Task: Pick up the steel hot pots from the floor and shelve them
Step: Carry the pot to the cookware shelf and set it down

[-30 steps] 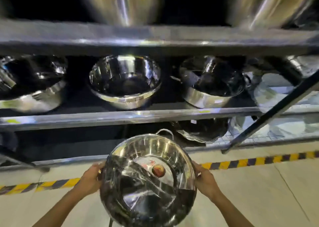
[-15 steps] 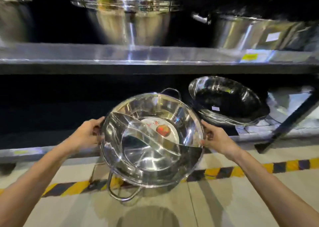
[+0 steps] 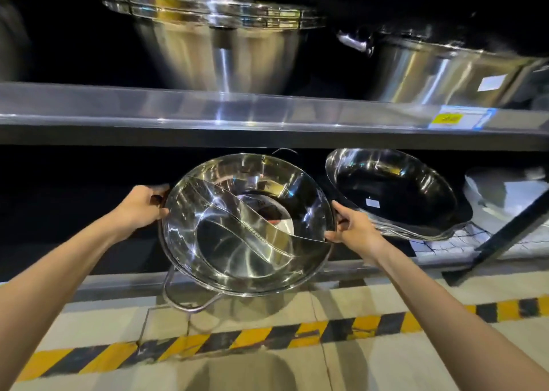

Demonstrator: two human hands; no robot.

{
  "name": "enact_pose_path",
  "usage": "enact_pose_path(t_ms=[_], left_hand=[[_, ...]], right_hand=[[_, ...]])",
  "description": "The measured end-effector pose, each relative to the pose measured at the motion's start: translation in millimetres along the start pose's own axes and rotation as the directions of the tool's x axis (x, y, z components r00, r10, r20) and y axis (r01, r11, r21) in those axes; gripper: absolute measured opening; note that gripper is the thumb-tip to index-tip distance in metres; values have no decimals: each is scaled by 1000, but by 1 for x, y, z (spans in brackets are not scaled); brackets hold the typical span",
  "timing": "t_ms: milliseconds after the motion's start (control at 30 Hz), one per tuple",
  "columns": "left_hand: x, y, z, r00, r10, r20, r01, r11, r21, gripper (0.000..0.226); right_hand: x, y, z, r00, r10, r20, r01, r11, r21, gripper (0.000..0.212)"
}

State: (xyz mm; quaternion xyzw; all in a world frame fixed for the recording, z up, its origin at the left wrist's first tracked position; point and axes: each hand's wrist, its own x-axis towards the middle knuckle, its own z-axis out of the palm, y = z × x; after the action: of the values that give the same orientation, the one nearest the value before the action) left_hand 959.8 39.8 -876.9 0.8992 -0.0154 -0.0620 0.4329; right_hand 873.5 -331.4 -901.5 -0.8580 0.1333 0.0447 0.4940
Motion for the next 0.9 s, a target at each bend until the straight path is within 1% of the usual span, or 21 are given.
enact_pose_path(t_ms=[33, 133, 167, 300, 433, 600, 700, 800, 900], left_hand=[[10, -1, 0, 1000, -6, -11, 6, 1000, -2, 54], [40, -9, 2, 999, -39, -9, 39, 999, 22, 58], [50, -12, 4, 999, -51, -4, 51, 998, 40, 59], [84, -25, 14, 995, -99, 7, 98, 991, 89, 64], [106, -37, 19, 990, -138, 24, 135, 985, 104, 66], [124, -47, 27, 985, -171, 33, 167, 981, 99, 66], [133, -52, 33, 988, -147, 44, 142, 986, 92, 68], [138, -55, 38, 991, -134, 25, 130, 985, 109, 65], [138, -54, 41, 987, -157, 13, 153, 974, 164, 59]], right_hand=[[12, -2, 3, 1000, 5, 0, -5, 1000, 10, 73], [45, -4, 15, 999, 35, -13, -34, 999, 30, 41], [55, -2, 19, 998, 46, -29, -45, 998, 33, 39], [86, 6, 37, 997, 58, -50, -56, 998, 34, 45], [104, 8, 51, 999, 16, -47, -20, 996, -85, 54], [123, 7, 55, 998, -20, -61, 11, 988, -156, 43], [130, 11, 54, 997, -33, -75, 23, 991, -133, 43], [131, 12, 55, 997, -26, -75, 20, 996, -82, 49], [132, 7, 55, 998, 41, -49, -49, 982, -182, 57]])
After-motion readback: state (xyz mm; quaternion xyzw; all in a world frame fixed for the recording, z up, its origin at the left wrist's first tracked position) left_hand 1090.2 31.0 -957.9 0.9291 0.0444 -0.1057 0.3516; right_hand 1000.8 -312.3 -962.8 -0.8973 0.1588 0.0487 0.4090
